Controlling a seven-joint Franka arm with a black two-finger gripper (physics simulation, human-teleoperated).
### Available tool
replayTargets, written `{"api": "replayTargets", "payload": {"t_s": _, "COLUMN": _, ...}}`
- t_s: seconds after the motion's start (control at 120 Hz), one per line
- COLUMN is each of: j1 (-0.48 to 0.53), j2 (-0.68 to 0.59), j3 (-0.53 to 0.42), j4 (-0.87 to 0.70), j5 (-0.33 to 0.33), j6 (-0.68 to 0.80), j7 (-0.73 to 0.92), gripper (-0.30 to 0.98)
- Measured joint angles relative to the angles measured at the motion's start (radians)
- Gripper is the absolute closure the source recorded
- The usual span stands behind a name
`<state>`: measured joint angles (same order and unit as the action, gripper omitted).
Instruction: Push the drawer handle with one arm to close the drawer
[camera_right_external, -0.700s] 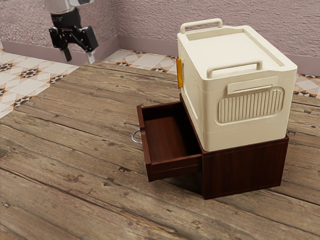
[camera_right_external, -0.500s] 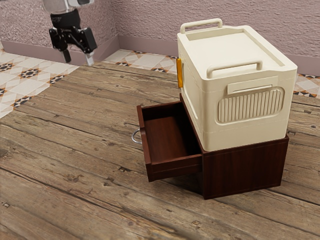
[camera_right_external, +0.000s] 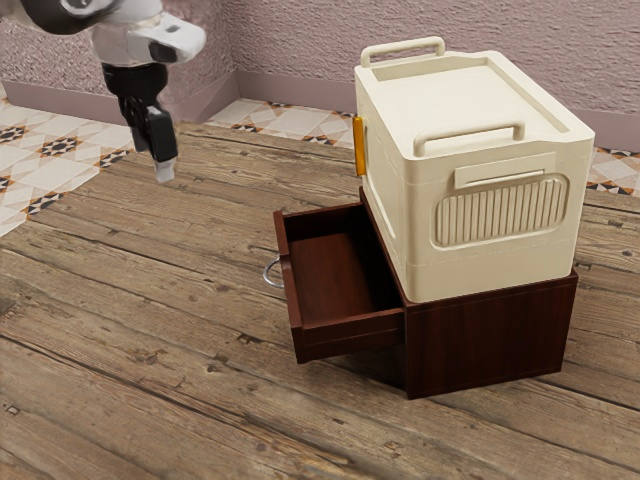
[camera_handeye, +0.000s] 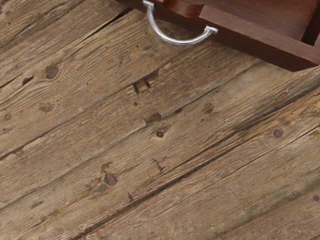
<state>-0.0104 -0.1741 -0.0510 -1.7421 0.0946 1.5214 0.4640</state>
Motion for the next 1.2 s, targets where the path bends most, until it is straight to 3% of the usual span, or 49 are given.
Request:
{"api": "replayTargets", "payload": {"t_s": 0.092, "j1": 0.02, "j2": 0.002, "j3": 0.003, "j4": -0.135, "j5": -0.002, "j6": 0.138, "j7": 0.067, "gripper": 0.09}}
{"api": "replayTargets", "payload": {"t_s": 0.283, "j1": 0.024, "j2": 0.155, "j3": 0.005, "j4": -0.187, "j5": -0.04, "j6": 0.363, "j7": 0.199, "gripper": 0.52}}
{"api": "replayTargets", "payload": {"t_s": 0.433, "j1": 0.034, "j2": 0.208, "j3": 0.004, "j4": -0.233, "j5": -0.075, "j6": 0.503, "j7": 0.301, "gripper": 0.68}}
{"api": "replayTargets", "payload": {"t_s": 0.742, "j1": 0.011, "j2": 0.266, "j3": -0.004, "j4": -0.273, "j5": -0.093, "j6": 0.688, "j7": 0.45, "gripper": 0.77}}
{"api": "replayTargets", "payload": {"t_s": 1.2, "j1": -0.014, "j2": 0.317, "j3": -0.043, "j4": -0.272, "j5": -0.119, "j6": 0.802, "j7": 0.571, "gripper": 0.79}}
